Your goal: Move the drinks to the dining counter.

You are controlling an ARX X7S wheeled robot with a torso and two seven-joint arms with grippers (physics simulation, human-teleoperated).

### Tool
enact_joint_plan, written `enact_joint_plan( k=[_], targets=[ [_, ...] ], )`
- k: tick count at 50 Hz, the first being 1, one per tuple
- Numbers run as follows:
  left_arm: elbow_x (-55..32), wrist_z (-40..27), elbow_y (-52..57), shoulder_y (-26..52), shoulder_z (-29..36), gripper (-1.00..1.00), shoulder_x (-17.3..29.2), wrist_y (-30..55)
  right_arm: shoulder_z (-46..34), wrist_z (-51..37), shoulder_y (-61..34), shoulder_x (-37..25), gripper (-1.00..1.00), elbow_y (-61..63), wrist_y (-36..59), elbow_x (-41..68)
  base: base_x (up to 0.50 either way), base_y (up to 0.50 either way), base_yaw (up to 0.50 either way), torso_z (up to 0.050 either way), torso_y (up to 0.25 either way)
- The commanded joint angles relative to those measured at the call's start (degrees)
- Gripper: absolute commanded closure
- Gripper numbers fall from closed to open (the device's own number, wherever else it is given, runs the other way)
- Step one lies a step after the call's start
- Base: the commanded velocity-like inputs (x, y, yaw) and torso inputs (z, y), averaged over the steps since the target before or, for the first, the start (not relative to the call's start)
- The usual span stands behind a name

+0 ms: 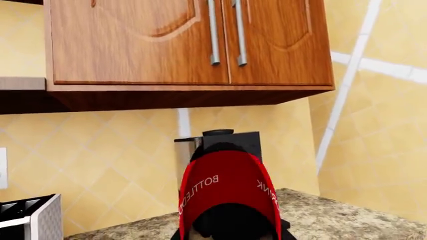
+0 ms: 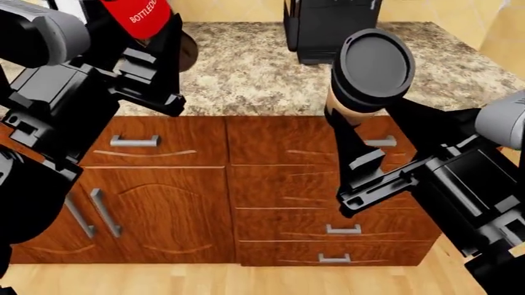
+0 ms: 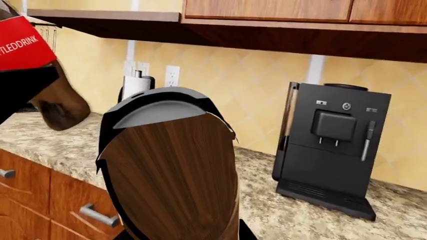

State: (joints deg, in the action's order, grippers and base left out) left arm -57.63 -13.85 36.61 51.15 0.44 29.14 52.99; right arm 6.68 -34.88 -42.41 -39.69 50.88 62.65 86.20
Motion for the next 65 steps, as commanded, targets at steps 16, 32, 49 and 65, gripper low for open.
enact_joint_plan(
  k=[16,32,49,65],
  targets=[
    [-0.75,-0.95,0.24,0.78,-0.66,1.00,0.35,-0.39,0.54,-0.26,-0.63,-1.02,1.00,0.75,-0.49,0.18,-0.50,0.12,0.00,0.001,0.000],
    [-0.71,-1.01,-0.23,0.92,-0.64,1.00,0.59,-0.90,1.47,-0.36,0.23,-0.98,1.00,-0.50,-1.99,1.23,-0.50,-0.19,0.00,0.001,0.000],
    [-0.76,-0.65,-0.52,0.22,-0.78,1.00,0.95,-1.69,1.10,-0.41,0.26,-1.15,1.00,-0.46,-2.42,1.26,-0.50,-0.37,0.00,0.000,0.000],
    [-1.33,-0.64,-0.35,0.62,-0.29,1.00,1.18,-1.61,0.74,-0.98,0.23,-1.59,1.00,-0.27,-2.58,1.15,-0.50,-0.07,0.00,0.001,0.000]
  ],
)
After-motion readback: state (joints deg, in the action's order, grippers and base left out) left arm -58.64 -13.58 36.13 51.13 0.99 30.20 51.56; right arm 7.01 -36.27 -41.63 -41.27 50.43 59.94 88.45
